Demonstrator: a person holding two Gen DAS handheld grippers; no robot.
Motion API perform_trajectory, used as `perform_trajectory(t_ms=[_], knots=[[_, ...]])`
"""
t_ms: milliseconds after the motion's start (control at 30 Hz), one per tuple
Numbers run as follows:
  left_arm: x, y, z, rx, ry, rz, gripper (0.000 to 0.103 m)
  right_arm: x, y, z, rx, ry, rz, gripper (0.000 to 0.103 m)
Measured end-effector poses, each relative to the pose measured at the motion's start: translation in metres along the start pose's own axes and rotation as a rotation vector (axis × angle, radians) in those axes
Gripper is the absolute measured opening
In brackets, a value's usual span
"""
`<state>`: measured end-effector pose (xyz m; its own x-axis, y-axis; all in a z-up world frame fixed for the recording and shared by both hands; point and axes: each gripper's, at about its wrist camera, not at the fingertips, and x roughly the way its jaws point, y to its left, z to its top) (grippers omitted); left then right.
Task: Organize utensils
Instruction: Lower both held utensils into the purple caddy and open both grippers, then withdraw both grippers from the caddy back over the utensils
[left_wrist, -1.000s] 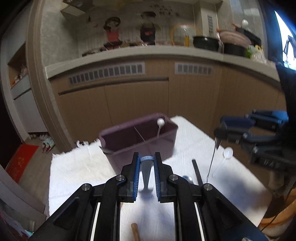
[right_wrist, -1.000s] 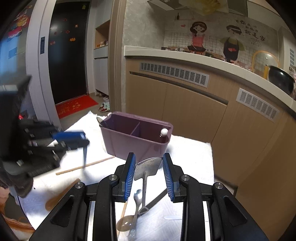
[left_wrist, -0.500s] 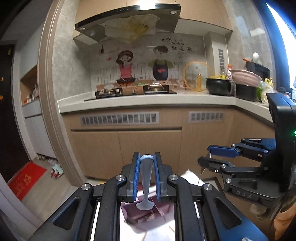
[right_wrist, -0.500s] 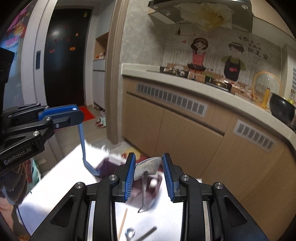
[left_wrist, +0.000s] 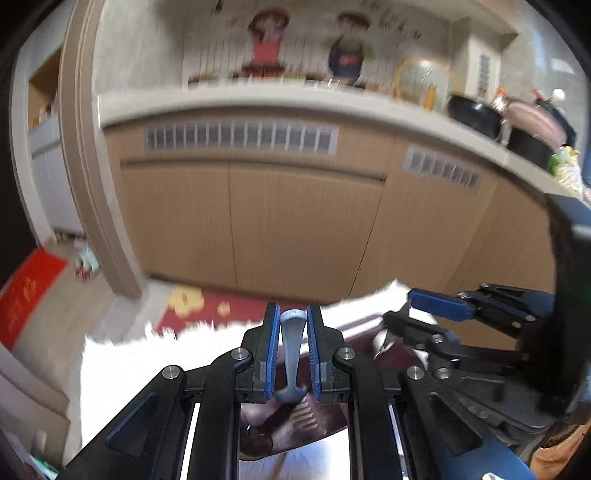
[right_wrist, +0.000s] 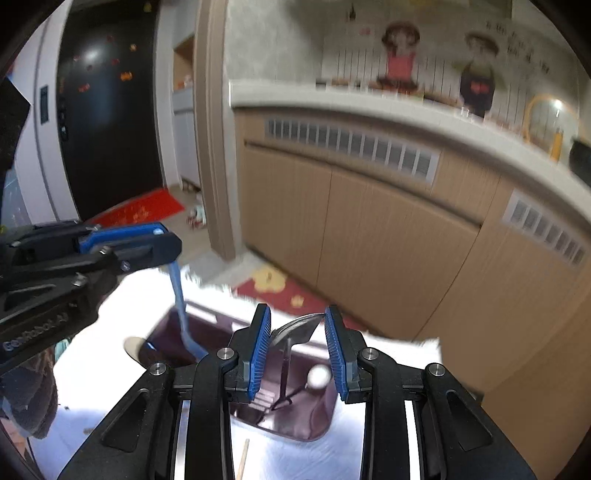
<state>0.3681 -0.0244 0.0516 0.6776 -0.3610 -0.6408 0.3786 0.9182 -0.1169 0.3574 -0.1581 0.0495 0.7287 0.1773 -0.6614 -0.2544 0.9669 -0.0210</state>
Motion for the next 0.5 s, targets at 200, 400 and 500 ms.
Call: perform_trajectory(t_ms=[200, 400, 500], knots=[[0.017, 0.018, -0.021, -0.080, 0.062, -0.047, 0.028, 0.015, 0.001, -0.021, -0.010, 0.048, 0.017, 0.033], [-0.031, 0.022, -0.039, -0.079, -0.053, -0.016, 0.054, -0.018, 0.001, -0.040, -0.042, -0.023, -0.028, 0.048], [-0.057, 0.024, -0.062, -0.074, -0.070, 0.005, 0.063, -0.039, 0.005, -0.056, -0.060, -0.033, -0.029, 0.051]])
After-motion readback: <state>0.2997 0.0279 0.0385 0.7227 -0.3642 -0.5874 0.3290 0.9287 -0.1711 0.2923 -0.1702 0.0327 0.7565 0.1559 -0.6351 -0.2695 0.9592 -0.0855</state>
